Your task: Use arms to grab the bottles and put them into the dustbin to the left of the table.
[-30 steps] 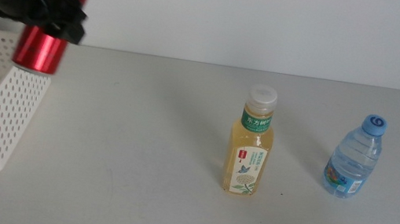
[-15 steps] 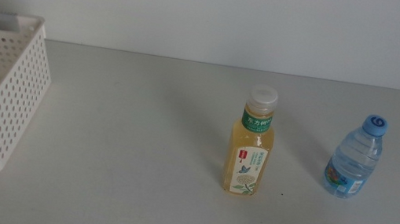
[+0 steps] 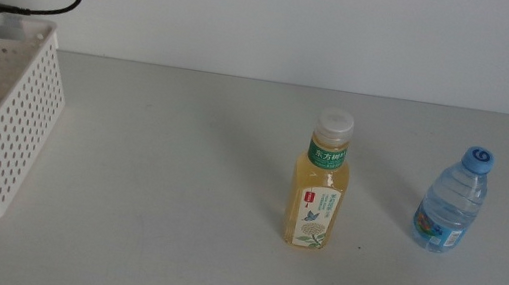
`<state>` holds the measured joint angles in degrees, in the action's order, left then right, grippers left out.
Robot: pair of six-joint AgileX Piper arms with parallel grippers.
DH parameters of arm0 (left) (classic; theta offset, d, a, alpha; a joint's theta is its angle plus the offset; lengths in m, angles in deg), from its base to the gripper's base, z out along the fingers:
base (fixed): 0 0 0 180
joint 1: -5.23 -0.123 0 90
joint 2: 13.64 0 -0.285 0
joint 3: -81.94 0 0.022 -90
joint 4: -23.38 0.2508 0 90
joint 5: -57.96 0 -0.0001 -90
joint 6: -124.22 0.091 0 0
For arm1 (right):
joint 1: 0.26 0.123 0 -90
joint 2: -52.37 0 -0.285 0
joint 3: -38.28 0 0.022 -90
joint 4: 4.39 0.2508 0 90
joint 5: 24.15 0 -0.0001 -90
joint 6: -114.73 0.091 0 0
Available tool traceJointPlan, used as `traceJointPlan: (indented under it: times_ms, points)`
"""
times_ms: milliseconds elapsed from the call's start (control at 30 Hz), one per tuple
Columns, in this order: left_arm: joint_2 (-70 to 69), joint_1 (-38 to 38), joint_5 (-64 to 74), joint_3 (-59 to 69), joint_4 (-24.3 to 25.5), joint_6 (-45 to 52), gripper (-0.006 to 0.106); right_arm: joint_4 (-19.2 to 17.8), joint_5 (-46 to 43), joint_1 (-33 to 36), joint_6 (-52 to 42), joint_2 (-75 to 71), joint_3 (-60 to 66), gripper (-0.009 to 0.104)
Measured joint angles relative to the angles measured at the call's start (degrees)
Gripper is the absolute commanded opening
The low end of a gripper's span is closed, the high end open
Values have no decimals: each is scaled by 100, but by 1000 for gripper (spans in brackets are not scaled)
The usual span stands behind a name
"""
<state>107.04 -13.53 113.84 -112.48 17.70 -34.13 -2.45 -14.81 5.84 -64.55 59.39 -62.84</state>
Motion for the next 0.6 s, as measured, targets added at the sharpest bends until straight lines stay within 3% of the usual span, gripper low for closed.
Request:
traceJointPlan:
  times_ms: [200,367,400,433,467,567,600]
  points:
    - [439,0,-41,0,-31,-14,7,0,0,0,0,0,0,94]
    - [550,0,-36,0,-57,-14,27,0,0,0,0,0,0,94]
    - [550,0,-29,0,-68,-14,40,0,0,0,0,0,0,94]
    - [550,0,-22,0,-82,-14,45,0,0,0,0,0,0,94]
    - [550,0,-16,0,-87,-14,79,0,0,0,0,0,0,94]
    - [491,0,-9,-24,-89,-14,94,0,0,0,0,0,0,94]
    - [466,0,0,-56,-89,-14,94,0,0,0,0,0,0,94]
